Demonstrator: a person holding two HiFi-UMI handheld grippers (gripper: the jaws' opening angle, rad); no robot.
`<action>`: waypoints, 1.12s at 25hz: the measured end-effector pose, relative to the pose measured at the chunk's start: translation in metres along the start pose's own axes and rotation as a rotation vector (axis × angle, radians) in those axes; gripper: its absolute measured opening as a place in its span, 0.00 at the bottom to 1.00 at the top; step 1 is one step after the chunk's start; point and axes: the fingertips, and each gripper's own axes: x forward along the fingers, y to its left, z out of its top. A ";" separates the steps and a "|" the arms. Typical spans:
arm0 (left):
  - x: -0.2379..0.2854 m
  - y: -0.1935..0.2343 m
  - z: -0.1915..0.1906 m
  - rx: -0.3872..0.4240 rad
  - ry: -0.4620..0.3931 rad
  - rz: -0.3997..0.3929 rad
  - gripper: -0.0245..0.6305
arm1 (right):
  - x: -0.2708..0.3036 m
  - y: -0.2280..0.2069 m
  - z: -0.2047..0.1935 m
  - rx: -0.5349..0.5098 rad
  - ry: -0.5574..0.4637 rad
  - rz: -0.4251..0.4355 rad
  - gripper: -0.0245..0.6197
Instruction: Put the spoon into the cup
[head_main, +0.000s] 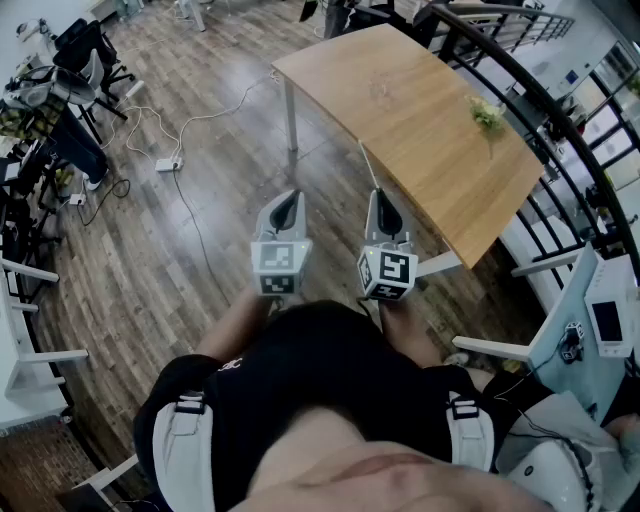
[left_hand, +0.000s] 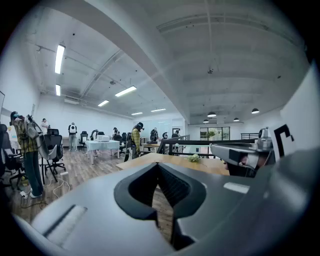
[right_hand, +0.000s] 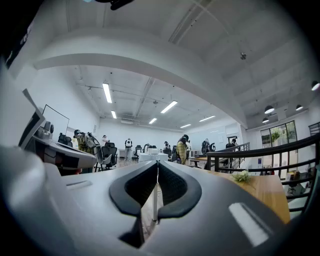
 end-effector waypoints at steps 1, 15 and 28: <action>-0.001 -0.002 0.002 0.003 -0.007 -0.001 0.06 | 0.000 0.000 -0.001 0.008 0.003 0.000 0.05; -0.002 0.014 0.003 -0.015 -0.030 -0.014 0.06 | 0.009 0.016 -0.006 0.046 0.022 0.012 0.05; 0.004 0.061 -0.010 -0.036 -0.011 -0.044 0.06 | 0.023 0.046 -0.005 0.028 0.024 -0.013 0.05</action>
